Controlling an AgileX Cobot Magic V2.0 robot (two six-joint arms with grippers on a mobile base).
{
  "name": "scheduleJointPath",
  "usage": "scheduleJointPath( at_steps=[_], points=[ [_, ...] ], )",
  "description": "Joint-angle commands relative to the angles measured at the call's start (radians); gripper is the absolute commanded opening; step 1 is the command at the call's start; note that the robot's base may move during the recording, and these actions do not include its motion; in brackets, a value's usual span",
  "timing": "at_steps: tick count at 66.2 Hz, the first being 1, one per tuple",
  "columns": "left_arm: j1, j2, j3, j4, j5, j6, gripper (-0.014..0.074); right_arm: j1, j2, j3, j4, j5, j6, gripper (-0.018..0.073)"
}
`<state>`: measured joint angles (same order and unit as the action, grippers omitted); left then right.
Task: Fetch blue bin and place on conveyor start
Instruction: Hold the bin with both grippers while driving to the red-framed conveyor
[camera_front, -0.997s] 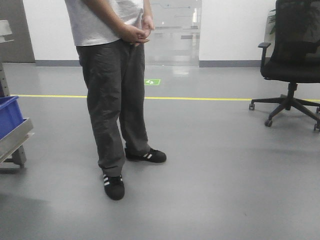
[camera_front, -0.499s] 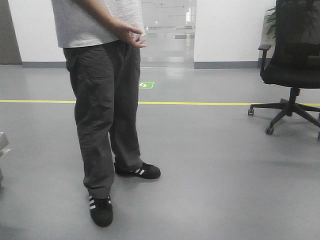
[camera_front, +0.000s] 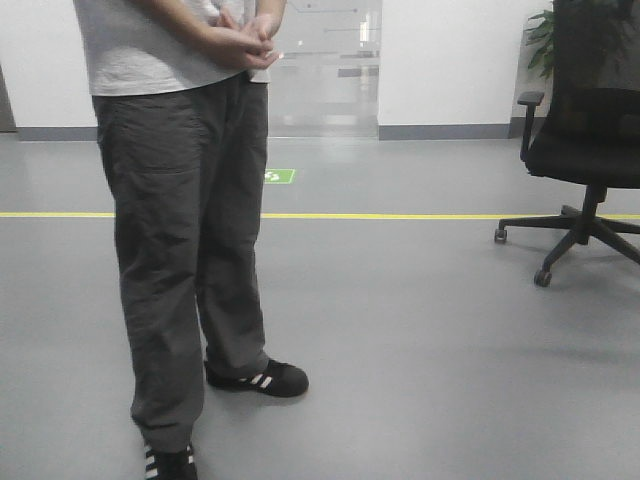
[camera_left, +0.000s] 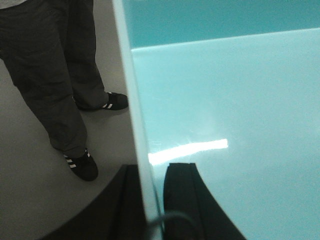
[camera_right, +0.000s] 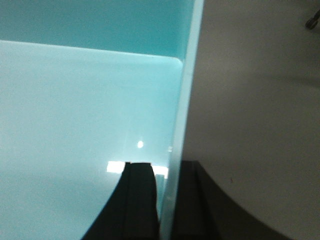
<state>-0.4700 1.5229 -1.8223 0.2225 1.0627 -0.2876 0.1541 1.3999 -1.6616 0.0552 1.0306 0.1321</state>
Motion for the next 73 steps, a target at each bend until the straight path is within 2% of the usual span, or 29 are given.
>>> scheduleJointPath(
  at_steps=[1,73],
  points=[
    [-0.005,-0.022,-0.010,0.019,-0.034,0.014,-0.0111,-0.004,-0.009,-0.004,-0.026,-0.029,-0.016,-0.0153],
    [-0.005,-0.022,-0.010,0.036,-0.034,0.014,-0.0111,-0.004,-0.009,-0.004,-0.026,-0.035,-0.016,-0.0153]
  ],
)
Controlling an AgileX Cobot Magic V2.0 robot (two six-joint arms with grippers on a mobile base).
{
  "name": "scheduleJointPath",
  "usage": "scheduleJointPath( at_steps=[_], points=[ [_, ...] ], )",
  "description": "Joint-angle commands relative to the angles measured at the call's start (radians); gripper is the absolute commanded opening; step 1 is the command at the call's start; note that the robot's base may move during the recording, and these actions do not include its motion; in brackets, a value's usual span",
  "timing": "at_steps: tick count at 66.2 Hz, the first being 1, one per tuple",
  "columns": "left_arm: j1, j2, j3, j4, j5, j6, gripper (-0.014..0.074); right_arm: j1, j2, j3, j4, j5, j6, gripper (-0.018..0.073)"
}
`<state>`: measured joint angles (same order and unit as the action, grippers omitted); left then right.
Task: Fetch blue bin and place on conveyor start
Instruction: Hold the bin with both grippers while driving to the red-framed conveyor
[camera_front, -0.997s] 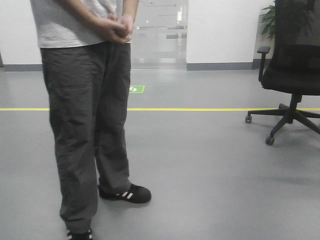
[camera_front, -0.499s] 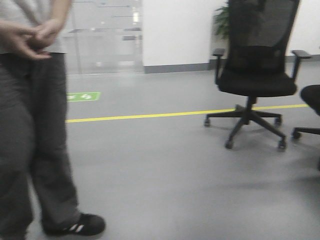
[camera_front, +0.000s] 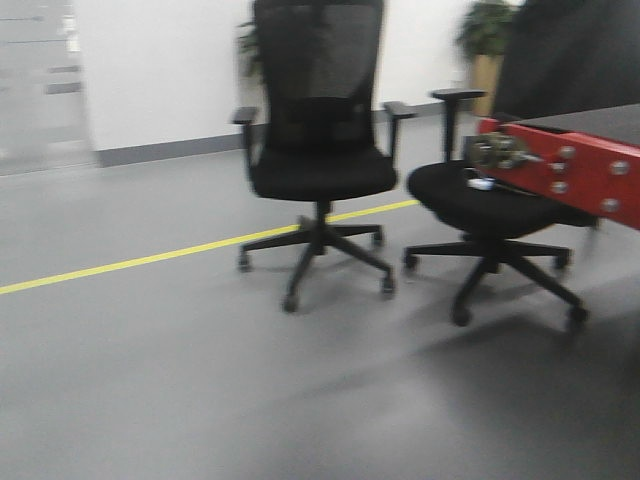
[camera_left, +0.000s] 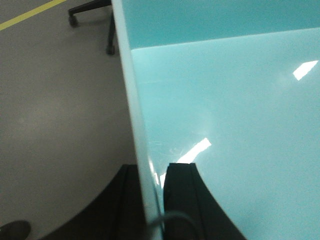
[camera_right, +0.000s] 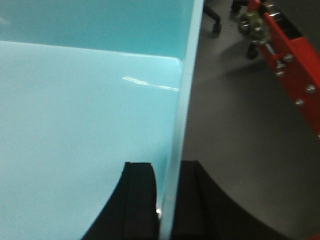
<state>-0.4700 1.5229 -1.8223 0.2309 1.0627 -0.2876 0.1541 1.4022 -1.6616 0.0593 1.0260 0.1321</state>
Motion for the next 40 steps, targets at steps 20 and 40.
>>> scheduleJointPath(
  at_steps=[20,40],
  points=[
    [-0.005,-0.022,-0.010,0.074,-0.034,0.014,-0.0111,-0.004,-0.011,-0.004,-0.030,-0.032,-0.016,-0.0153],
    [-0.005,-0.022,-0.010,0.079,-0.034,0.014,-0.0111,-0.004,-0.011,-0.004,-0.030,-0.032,-0.016,-0.0153]
  ],
)
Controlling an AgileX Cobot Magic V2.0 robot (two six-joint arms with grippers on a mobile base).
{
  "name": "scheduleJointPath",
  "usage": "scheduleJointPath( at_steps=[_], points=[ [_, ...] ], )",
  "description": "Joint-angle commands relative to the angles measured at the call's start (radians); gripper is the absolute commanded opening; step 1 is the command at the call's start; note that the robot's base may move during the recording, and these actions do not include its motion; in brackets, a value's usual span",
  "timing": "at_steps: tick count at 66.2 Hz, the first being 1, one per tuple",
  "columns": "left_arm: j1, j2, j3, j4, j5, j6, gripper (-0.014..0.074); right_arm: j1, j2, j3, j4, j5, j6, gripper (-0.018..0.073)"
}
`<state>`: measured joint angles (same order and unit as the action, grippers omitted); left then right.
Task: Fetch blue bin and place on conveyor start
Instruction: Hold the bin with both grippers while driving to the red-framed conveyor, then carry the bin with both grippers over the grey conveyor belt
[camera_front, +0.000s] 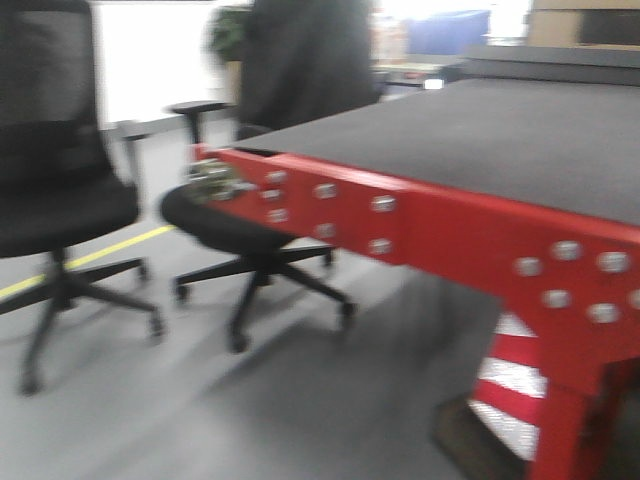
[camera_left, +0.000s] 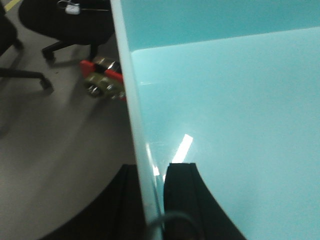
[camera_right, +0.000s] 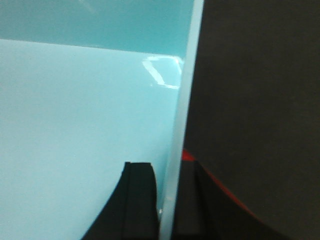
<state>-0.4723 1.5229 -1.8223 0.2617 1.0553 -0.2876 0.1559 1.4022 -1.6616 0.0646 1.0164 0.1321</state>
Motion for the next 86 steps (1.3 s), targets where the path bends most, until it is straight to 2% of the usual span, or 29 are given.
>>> scheduleJointPath(
  at_steps=[1,86],
  points=[
    [-0.003,-0.022,-0.010,0.048,-0.026,0.014,-0.0111,-0.005,-0.011,-0.004,-0.036,-0.023,-0.016,-0.0153],
    [-0.003,-0.022,-0.010,0.049,-0.026,0.014,-0.0111,-0.005,-0.011,-0.004,-0.036,-0.025,-0.016,-0.0153]
  ],
)
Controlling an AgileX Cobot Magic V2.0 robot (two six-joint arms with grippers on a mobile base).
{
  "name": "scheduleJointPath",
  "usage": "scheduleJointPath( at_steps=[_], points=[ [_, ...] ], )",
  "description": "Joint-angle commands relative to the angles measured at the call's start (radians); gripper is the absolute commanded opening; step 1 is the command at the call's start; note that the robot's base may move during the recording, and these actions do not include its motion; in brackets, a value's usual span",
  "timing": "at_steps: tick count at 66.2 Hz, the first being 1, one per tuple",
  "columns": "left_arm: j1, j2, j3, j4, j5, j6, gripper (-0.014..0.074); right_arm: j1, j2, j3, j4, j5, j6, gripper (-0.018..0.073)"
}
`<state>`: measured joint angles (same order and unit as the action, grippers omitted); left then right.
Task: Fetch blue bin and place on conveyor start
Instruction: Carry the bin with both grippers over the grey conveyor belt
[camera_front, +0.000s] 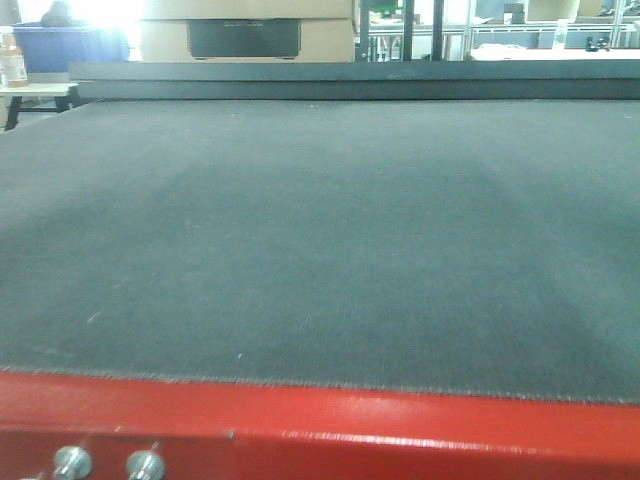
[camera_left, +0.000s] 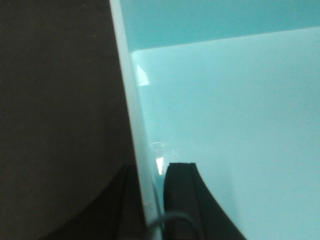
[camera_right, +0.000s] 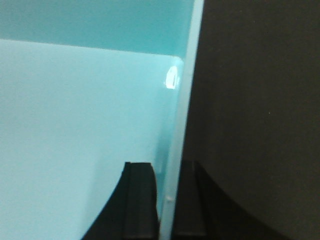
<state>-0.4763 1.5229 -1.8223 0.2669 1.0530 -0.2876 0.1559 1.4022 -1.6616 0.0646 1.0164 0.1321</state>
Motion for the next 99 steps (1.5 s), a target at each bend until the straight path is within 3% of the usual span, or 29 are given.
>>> scheduleJointPath(
  at_steps=[1,99],
  points=[
    [0.001,-0.022,-0.010,0.044,-0.024,0.014,-0.0111,-0.005,-0.011,-0.004,-0.036,-0.025,-0.016,-0.0153],
    [0.001,-0.022,-0.010,0.053,-0.024,0.014,-0.0111,-0.005,-0.011,-0.004,-0.036,-0.067,-0.016,-0.0153]
  ],
)
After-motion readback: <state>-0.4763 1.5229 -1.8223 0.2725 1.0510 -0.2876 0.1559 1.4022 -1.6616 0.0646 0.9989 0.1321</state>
